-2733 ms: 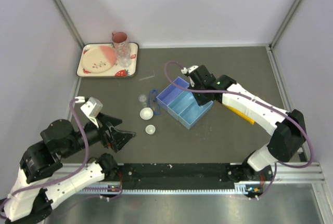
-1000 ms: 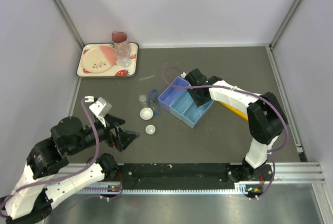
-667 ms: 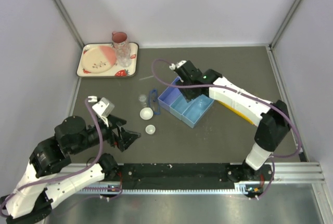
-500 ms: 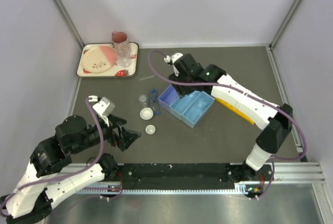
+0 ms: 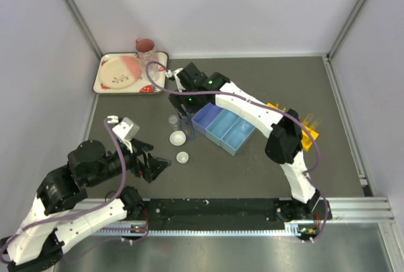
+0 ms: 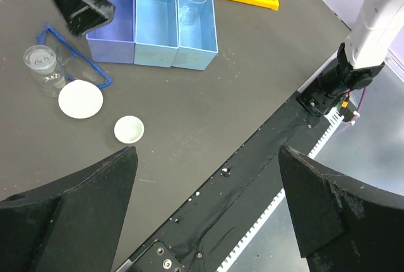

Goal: Organize the chemistry lab equipment

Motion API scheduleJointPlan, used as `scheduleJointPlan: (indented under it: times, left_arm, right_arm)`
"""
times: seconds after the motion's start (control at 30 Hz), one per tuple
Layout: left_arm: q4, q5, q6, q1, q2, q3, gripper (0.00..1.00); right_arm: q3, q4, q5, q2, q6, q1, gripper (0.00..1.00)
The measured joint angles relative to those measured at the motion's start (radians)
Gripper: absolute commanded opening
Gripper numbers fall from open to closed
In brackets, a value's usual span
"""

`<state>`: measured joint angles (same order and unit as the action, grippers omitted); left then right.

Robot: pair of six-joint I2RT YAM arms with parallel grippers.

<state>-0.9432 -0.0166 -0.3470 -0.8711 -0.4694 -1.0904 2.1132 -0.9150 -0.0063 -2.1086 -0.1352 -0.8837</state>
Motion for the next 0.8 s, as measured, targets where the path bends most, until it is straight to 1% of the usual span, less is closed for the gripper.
scheduleJointPlan:
  times: [0.13, 0.3, 0.57, 0.8]
  left_arm:
    - [0.000, 0.013, -0.005, 0.000, 0.000, 0.001, 0.99]
    - [0.000, 0.027, -0.011, 0.000, 0.000, 0.018, 0.99]
    - [0.000, 0.033, -0.018, 0.000, -0.009, 0.038, 0.99]
    - [0.000, 0.033, -0.018, 0.000, -0.019, 0.038, 0.99]
  right_arm:
    - [0.051, 0.004, -0.048, -0.079, 0.000, -0.005, 0.77]
    - [0.055, 0.038, -0.074, -0.103, 0.002, -0.014, 0.78]
    - [0.056, 0.167, -0.080, -0.127, 0.026, -0.064, 0.79]
    - [0.063, 0.198, -0.055, -0.230, 0.066, -0.089, 0.80]
